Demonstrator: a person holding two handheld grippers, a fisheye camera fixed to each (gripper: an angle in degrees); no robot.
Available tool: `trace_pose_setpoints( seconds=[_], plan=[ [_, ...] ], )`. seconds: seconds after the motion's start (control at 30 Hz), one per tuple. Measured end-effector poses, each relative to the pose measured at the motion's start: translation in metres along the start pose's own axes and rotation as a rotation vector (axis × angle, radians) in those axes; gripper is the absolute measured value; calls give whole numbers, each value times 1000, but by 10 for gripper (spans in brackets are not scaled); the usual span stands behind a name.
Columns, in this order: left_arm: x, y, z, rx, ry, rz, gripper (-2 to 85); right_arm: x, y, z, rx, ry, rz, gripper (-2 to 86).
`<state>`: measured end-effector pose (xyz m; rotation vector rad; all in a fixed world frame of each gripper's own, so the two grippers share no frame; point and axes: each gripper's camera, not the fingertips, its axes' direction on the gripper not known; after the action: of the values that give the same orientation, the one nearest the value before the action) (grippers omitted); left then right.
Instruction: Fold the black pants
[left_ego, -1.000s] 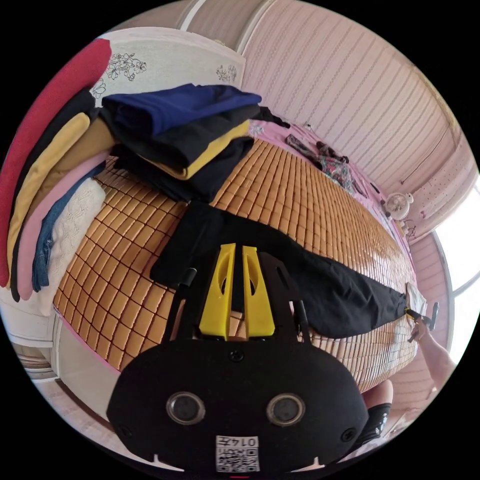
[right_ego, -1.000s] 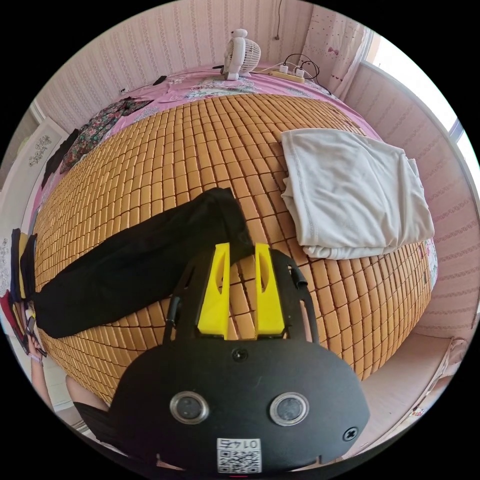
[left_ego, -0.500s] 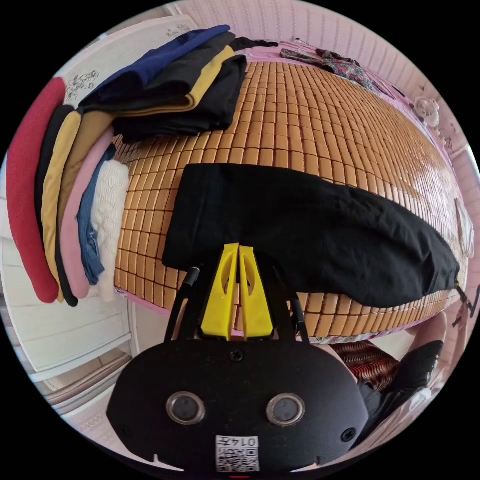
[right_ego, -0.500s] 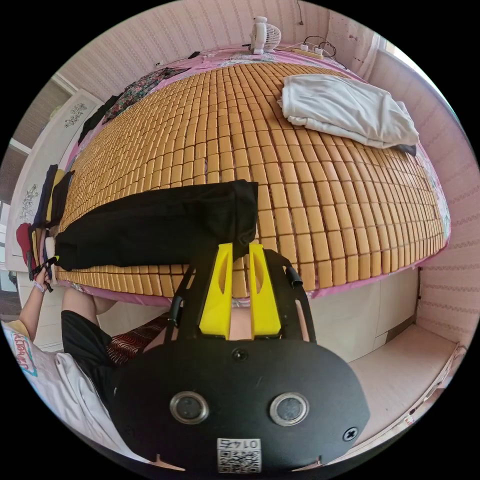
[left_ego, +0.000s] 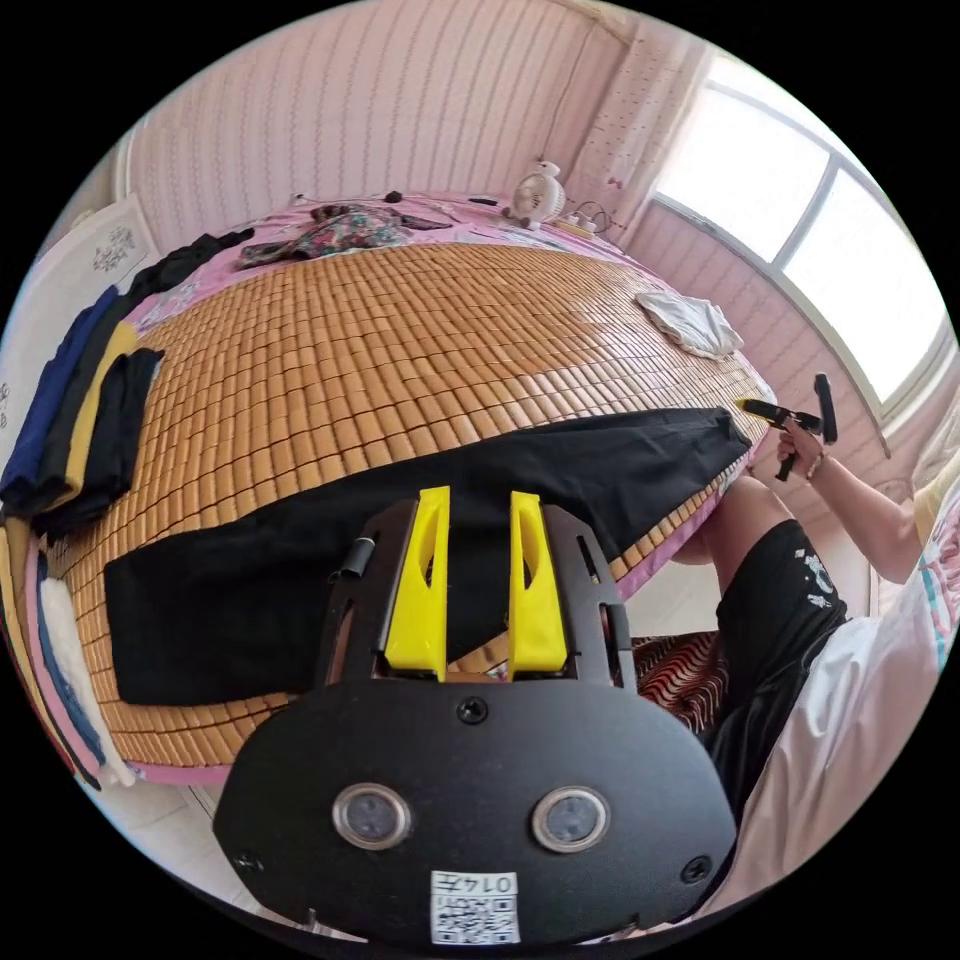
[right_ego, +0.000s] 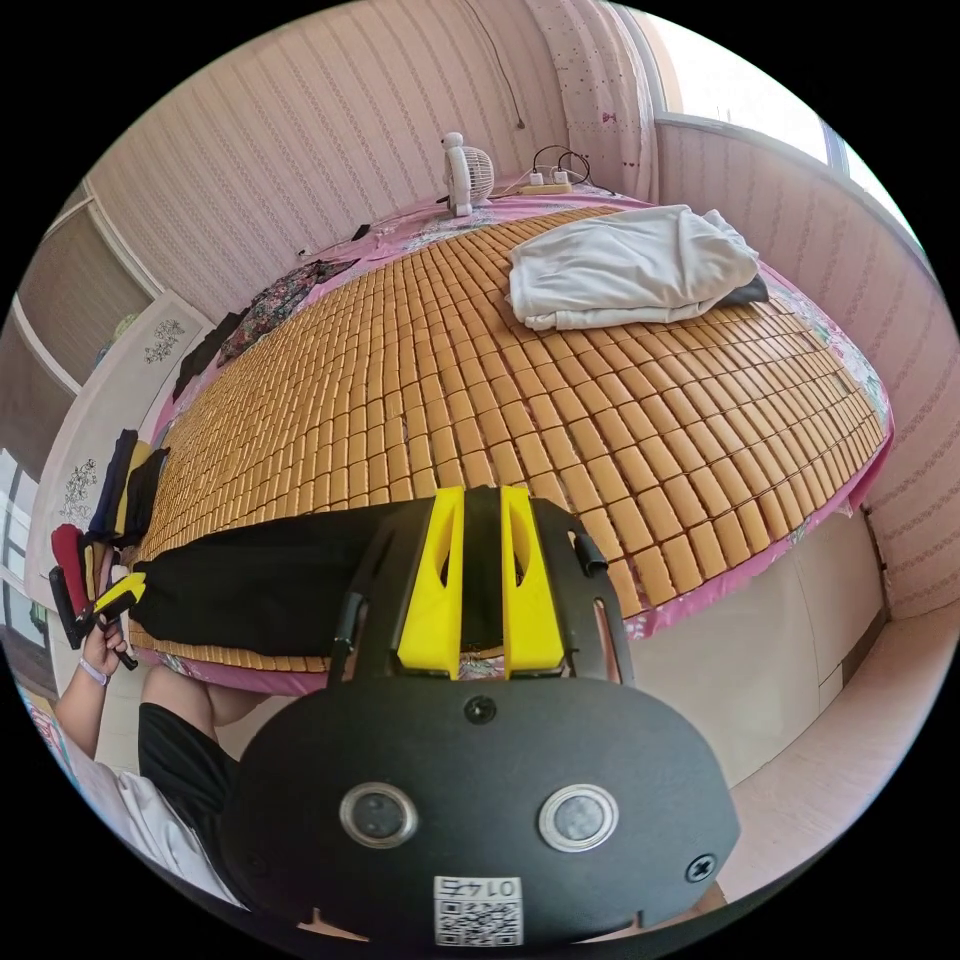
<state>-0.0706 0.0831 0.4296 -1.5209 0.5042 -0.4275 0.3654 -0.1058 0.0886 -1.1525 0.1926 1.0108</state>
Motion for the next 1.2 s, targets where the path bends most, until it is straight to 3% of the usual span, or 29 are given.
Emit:
trace_pose_setpoints(
  seconds=[0.1, 0.27, 0.43, 0.63, 0.93, 1.2],
  plan=[
    [39, -23, 46, -60, 110, 75, 103, 11, 4, 21, -87, -70, 24, 27],
    [75, -46, 102, -161, 96, 153, 48, 13, 33, -26, 91, -10, -40, 4],
    [86, -54, 126, -247, 72, 227, -1, 20, 47, -62, 155, -50, 68, 5],
    [86, -63, 101, -116, 44, 191, -5, 49, 12, -39, 156, -58, 216, 15],
    [72, -61, 131, -182, 42, 119, -6, 50, 46, 16, -132, 29, 96, 24],
    [73, -58, 71, -79, 55, 181, -6, 70, 54, -13, 67, -135, 174, 13]
  ],
)
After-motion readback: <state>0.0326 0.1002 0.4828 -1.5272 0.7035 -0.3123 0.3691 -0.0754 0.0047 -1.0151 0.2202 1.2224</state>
